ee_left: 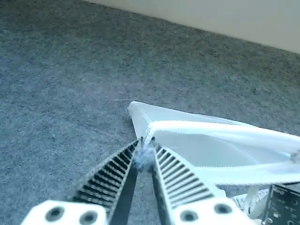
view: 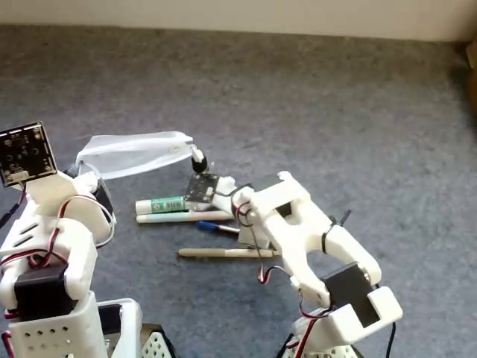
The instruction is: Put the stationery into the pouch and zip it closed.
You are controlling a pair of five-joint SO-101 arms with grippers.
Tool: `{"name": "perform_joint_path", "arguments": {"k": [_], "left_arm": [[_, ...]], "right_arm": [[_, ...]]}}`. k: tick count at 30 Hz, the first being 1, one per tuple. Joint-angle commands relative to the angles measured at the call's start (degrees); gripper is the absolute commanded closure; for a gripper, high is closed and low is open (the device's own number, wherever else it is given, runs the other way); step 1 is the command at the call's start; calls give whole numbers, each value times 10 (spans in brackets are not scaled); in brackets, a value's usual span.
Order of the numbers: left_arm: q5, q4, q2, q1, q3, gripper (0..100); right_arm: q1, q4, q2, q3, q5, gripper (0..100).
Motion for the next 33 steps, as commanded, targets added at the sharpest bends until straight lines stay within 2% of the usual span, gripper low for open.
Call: {"name": "perform_joint_path", "arguments": {"k": [1,4,6,8,11,17,26,29,33], "left_arm": [[6,-3,-2,-1,-9,993],[6,-3,-2,-1,-9,993],[6,-3,-2,-1,-9,993],[6,-3,-2,-1,-9,993],[6,-3,-2,-1,-9,993],[6,-3,-1,14,-9,993],[6,-6,1,29,-9,993],[6,-6,1,29,-9,993],[6,-6,2,29,-9,993]], "right_arm": [[18,0,2,-10,17,926],[7,4,3,-10,18,856],[-2,4,2,0,19,890],[-13,7,-2,4,19,988],[-13,12,-40,6,19,991],[-6,95,-202,26,19,993],[58,150,-476,116,13,993],[73,162,-576,132,-33,993],[73,169,-702,135,-135,993]]}}
